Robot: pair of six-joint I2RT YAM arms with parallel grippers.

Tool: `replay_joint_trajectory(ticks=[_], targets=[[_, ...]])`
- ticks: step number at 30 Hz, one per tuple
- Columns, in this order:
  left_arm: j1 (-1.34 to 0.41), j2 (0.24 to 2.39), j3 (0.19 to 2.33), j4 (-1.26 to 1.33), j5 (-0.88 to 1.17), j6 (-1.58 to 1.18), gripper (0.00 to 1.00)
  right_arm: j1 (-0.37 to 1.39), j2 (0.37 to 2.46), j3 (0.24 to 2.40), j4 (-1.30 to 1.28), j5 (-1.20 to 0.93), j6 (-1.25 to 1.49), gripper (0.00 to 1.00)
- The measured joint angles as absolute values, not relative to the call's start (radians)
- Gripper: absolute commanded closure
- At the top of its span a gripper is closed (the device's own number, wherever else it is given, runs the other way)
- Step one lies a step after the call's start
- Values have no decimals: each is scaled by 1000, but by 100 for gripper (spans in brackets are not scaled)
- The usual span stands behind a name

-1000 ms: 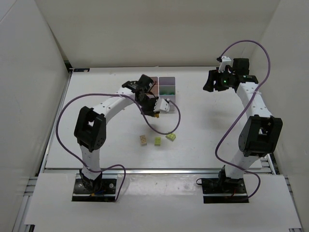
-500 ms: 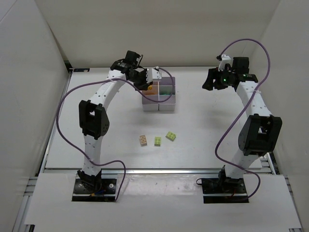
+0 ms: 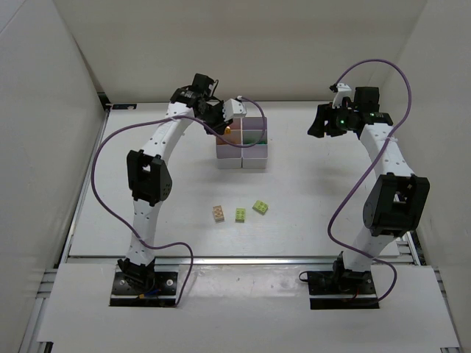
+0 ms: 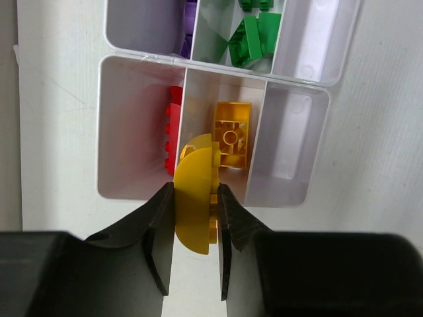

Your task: Sort the legos into containers by color

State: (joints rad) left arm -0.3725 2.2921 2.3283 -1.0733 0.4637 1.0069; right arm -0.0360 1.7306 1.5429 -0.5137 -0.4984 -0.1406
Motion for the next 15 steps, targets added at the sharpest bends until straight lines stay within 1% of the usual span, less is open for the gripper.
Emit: replay_joint_trajectory(ticks=[2, 9, 13, 15], targets=[[-373, 2292, 2333, -1074, 463, 1003, 87, -36, 1733, 1543, -514, -499, -140, 29], [-395, 2297, 2335, -1078, 459, 1004, 86, -36, 1745, 1543, -513, -501, -139, 29], [-410, 2320, 2365, -1083, 456, 1003, 80, -36, 1745, 1543, -513, -501, -139, 29], [-415, 2334, 2380, -1084, 453, 1003, 79, -36, 1745, 1543, -514, -501, -139, 29]])
